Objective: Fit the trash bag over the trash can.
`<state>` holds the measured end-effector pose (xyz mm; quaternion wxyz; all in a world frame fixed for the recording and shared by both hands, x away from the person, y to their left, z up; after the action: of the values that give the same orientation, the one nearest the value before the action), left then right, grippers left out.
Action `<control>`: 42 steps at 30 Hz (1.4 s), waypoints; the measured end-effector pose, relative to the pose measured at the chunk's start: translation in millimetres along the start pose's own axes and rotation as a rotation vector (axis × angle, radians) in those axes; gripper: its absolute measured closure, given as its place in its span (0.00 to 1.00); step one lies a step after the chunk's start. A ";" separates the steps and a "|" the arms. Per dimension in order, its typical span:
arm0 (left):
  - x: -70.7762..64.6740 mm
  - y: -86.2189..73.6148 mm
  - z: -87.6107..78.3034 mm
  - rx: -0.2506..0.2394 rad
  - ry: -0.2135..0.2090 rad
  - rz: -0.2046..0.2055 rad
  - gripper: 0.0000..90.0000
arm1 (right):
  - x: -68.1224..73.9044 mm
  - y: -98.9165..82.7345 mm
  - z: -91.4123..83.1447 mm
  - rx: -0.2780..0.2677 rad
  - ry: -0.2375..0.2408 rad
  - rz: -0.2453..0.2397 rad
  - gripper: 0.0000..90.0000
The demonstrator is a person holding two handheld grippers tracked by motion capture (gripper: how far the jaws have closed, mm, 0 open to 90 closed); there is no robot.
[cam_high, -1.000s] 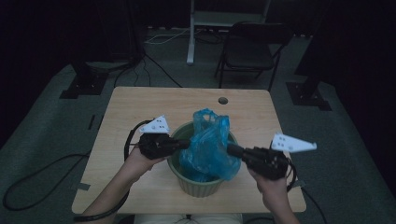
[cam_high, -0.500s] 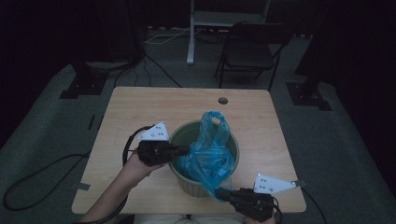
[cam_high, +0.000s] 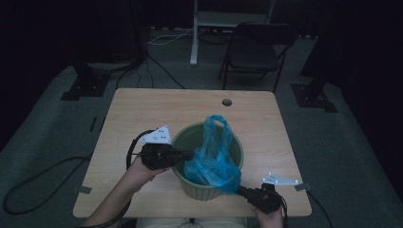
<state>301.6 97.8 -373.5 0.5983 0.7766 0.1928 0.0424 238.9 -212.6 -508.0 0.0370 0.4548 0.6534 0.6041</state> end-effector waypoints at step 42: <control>-3.3 3.2 3.2 0.003 -0.045 0.002 1.00 | 41.0 163.2 58.0 0.146 0.203 -0.207 0.49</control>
<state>300.3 93.1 -370.8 0.6012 0.7784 0.1789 0.0252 339.3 -166.0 -368.7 -0.0005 0.3232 0.7392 0.5909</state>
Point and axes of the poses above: each handheld gripper's, and its own axes: z roughly forward along the jaws, y roughly out of its top, x roughly to its left, the point moved 3 cm from there along z, roughly forward along the jaws, and after that the axes turned 13 degrees about -x, right-handed, at the moved point
